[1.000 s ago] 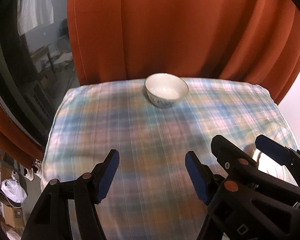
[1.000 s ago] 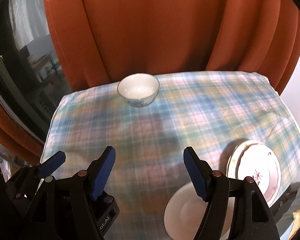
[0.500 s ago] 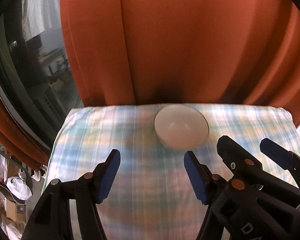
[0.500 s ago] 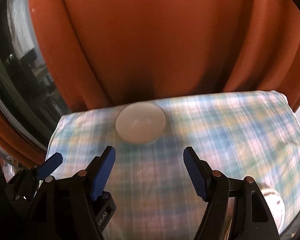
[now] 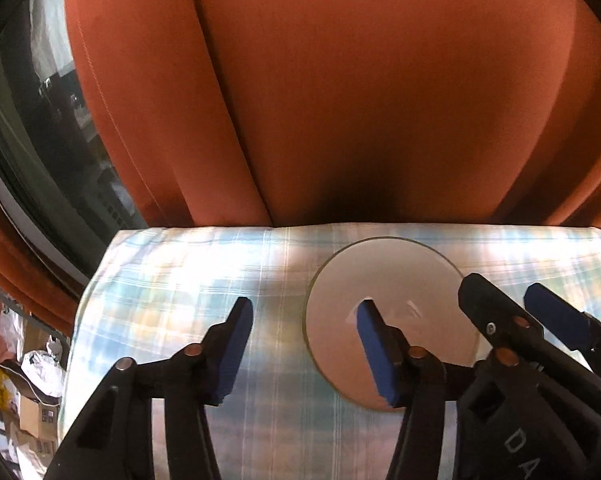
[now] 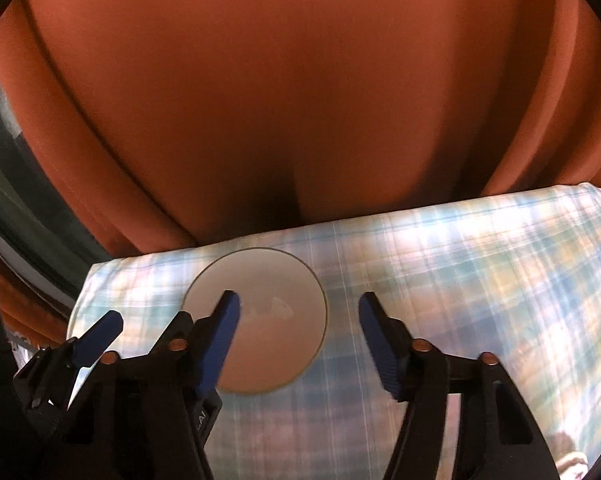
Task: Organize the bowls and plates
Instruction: 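Move both tools to the plain grey-rimmed plates and grip their rim, then lift the plain plates with both tools and carry them toward the flowered stack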
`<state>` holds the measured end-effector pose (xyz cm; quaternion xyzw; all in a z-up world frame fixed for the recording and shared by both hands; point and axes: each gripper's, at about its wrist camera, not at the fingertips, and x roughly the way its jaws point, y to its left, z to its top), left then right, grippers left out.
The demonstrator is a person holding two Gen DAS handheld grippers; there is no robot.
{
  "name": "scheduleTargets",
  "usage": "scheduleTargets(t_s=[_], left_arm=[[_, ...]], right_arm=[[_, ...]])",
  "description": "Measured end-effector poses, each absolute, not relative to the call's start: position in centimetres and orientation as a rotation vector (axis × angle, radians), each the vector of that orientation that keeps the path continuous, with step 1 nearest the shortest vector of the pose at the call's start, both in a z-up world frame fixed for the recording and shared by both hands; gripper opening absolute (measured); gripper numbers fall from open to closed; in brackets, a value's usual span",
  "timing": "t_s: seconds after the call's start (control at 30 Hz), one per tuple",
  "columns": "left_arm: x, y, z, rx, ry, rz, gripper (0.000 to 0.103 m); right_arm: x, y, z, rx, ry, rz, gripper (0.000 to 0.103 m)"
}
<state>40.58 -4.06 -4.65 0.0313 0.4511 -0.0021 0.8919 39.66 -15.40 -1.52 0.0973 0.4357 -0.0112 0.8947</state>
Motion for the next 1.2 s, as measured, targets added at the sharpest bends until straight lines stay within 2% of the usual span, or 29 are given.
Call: scheduleTargets(t_s=[0.07,0.2,0.33,0.4,0.47,0.57,0.93,1.2], left_arm=[[41.3,-4.1,-5.3,0.062,0.936,0.002,0.049],[42.1,-4.5,-6.2,0.063,0.934,-0.004,0.04],[42.6,-5.0,-7.3,0.064,0.953,-0.027,0.032],[42.8,-5.3,-7.6,0.073,0.952,-0.021,0.032],[42.8,-5.4,-7.7,0.084,0.949,-0.015,0.031],[42.9,-5.6,-7.9,0.102,0.955,-0.006,0.028],[42.7,-5.3,-7.7,0.094,0.97,-0.005,0.026],[41.1,-4.9,-5.5,0.074,0.958,-0.012,0.026]], right_arm=[[40.8,-15.4,-2.5,0.214,0.921,-0.01,0.053],[42.0,-15.7,-3.7,0.224,0.928,-0.01,0.051],[42.6,-16.2,-4.9,0.237,0.94,-0.016,0.043],[42.8,-16.5,-5.6,0.241,0.95,-0.017,0.039],[43.0,-16.6,-6.1,0.239,0.959,-0.013,0.028],[43.3,-16.7,-6.7,0.246,0.973,0.001,0.021],[43.7,-16.5,-7.8,0.233,0.991,0.0,0.019],[42.5,-16.3,-5.9,0.204,0.976,0.001,0.019]])
